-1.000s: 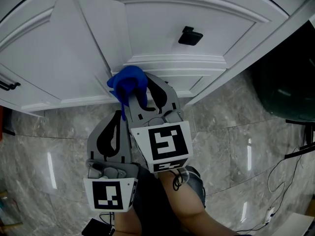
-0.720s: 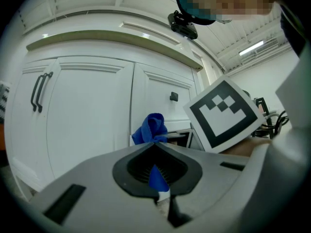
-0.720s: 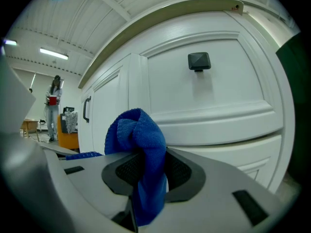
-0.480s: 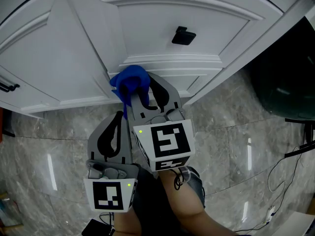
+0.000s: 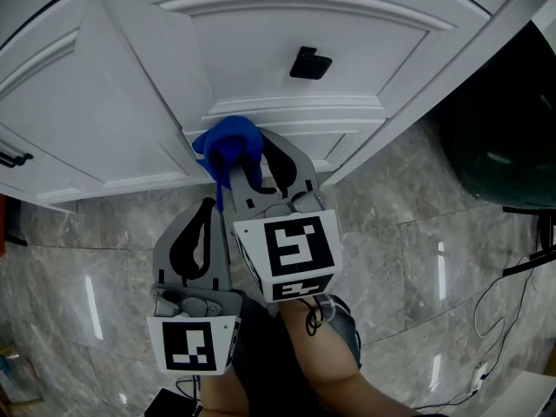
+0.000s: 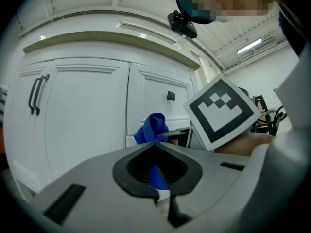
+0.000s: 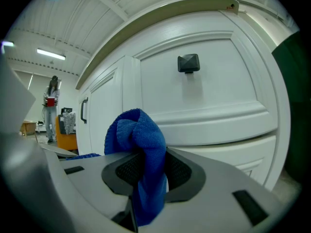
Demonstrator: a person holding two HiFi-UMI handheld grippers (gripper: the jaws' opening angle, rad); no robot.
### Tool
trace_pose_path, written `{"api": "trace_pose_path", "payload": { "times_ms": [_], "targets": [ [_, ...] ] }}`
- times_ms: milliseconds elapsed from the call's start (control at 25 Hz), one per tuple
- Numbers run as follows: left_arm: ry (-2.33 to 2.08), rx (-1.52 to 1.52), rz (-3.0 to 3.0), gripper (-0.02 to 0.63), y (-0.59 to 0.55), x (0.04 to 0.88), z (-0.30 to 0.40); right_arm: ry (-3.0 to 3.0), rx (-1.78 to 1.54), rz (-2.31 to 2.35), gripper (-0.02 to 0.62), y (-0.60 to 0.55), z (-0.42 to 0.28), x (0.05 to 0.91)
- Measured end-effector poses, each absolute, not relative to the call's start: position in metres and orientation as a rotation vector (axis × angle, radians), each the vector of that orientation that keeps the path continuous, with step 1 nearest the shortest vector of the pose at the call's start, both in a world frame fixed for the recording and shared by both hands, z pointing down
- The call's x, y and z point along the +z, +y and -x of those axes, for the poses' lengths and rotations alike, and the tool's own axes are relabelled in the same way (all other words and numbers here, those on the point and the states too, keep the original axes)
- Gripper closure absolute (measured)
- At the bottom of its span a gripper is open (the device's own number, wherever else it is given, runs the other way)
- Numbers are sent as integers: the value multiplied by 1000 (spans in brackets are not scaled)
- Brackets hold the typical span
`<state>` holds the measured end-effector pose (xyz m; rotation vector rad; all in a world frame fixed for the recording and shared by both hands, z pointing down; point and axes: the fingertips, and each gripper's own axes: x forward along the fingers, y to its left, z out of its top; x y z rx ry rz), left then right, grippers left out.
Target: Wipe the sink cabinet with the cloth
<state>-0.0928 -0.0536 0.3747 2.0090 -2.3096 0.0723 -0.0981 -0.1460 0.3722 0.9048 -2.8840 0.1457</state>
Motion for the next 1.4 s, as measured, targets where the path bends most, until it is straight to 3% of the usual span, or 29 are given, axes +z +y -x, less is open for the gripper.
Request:
{"api": "trace_pose_path", "payload": {
  "times_ms": [1400],
  "targets": [
    [-2306,84,-2025,606,-57,373,85,-2836,234,-1018,479,-168,64,372]
  ]
}}
